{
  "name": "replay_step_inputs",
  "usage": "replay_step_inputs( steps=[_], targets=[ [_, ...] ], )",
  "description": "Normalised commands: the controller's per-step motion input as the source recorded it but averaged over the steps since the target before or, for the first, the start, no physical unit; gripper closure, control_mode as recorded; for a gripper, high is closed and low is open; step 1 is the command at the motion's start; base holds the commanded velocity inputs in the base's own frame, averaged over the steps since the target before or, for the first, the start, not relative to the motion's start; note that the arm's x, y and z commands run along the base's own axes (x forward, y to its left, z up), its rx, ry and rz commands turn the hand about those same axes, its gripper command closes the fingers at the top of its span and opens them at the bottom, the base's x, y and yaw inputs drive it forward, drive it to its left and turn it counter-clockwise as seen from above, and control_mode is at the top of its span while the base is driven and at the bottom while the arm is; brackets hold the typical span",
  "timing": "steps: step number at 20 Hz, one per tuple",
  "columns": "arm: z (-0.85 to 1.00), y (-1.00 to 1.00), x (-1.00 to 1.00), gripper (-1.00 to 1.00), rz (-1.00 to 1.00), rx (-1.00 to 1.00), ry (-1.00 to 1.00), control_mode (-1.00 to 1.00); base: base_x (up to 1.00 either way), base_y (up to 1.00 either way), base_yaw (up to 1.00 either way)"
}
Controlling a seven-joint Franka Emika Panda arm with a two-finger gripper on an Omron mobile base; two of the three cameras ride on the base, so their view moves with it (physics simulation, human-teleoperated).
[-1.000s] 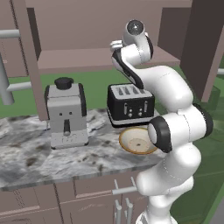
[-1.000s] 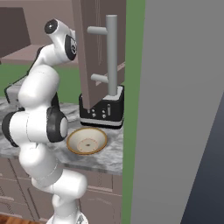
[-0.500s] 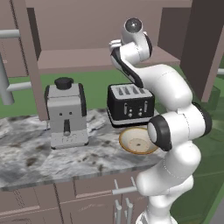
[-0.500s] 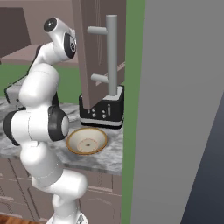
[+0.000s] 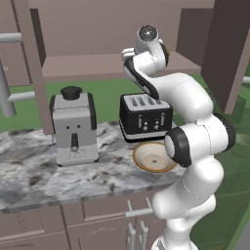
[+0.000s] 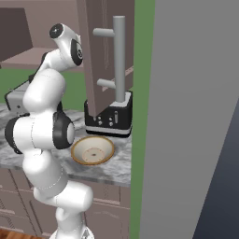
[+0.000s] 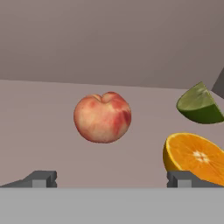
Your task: Open the cabinet. Pick the peach and orange from the cabinet and place them into the bowl. Then close the cabinet.
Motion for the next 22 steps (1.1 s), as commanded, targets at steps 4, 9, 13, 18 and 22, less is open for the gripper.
replay_step_inputs(
  steps=[4,9,13,18,22],
  targets=[
    [0.0,0.0,0.27,-1.0,0.0,0.0,0.0,-1.0,0.0,0.0,0.0],
    [0.0,0.0,0.3,-1.0,0.0,0.0,0.0,-1.0,0.0,0.0,0.0],
    [0.0,0.0,0.31,-1.0,0.0,0.0,0.0,-1.0,0.0,0.0,0.0],
    [-0.04,0.0,0.33,-1.0,0.0,0.0,0.0,-1.0,0.0,0.0,0.0],
    [-0.11,0.0,0.32,-1.0,0.0,0.0,0.0,-1.0,0.0,0.0,0.0]
  ],
)
